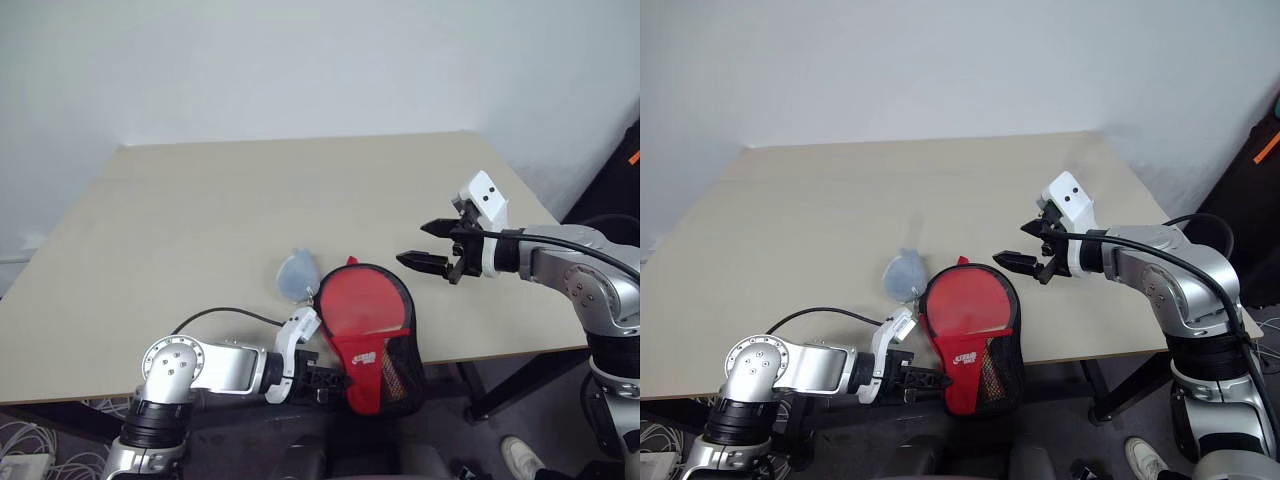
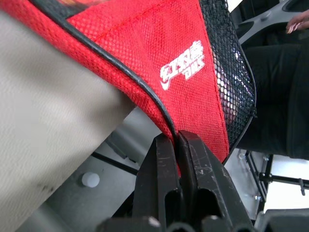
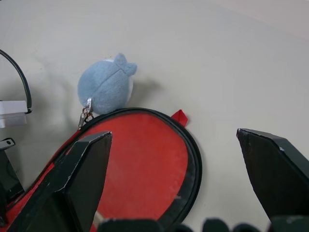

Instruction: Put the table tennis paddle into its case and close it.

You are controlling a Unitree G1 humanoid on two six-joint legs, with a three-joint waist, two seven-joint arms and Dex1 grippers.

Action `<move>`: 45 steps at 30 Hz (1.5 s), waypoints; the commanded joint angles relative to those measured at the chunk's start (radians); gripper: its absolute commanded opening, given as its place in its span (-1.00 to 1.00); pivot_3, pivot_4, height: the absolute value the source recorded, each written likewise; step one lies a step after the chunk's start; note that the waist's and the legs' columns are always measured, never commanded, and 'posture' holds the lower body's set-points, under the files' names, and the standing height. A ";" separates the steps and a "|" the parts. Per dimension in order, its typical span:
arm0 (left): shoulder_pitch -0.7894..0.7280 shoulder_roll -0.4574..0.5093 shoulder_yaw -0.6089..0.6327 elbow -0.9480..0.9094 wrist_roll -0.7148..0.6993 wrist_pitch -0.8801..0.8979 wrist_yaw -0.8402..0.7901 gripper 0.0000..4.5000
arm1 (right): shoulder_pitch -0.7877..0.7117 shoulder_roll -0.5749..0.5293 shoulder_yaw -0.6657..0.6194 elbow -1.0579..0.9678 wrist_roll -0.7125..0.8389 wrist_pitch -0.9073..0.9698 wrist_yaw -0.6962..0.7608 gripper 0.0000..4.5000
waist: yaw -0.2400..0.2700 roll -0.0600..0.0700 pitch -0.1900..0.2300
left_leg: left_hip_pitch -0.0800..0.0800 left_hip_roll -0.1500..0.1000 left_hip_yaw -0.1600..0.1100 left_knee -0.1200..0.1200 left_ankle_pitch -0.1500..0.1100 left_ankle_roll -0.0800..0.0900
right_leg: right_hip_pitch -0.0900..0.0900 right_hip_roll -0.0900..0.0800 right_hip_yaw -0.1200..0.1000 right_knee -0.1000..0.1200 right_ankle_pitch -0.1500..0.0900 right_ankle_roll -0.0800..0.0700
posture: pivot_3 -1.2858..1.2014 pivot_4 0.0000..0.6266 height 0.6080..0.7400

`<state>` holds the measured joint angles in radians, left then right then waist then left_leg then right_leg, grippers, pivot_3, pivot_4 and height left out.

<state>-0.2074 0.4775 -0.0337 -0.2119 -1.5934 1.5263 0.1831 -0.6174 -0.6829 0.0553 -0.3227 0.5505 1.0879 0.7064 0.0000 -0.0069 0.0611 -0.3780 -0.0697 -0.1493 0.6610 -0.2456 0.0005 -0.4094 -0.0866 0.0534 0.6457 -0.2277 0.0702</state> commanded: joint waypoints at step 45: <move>-0.070 0.131 -0.236 -0.078 -0.154 -0.213 -0.011 -0.79 | -0.027 0.032 -0.002 -0.035 0.020 0.010 -0.018 1.00 | 0.004 0.000 0.000 | -0.001 0.000 0.000 0.000 0.000 0.000 | 0.000 0.000 0.000 -0.001 -0.001 -0.001 | 0.03 -1.00 0.36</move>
<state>-0.2545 0.6000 -0.2688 -0.2456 -1.7101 1.3205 0.1924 -0.6257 -0.6509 0.0752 -0.3240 0.5587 1.1022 0.6940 0.0037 -0.0066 0.0613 -0.3788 -0.0699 -0.1489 0.6609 -0.2455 0.0007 -0.4096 -0.0866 0.0538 0.6450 -0.2284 0.0690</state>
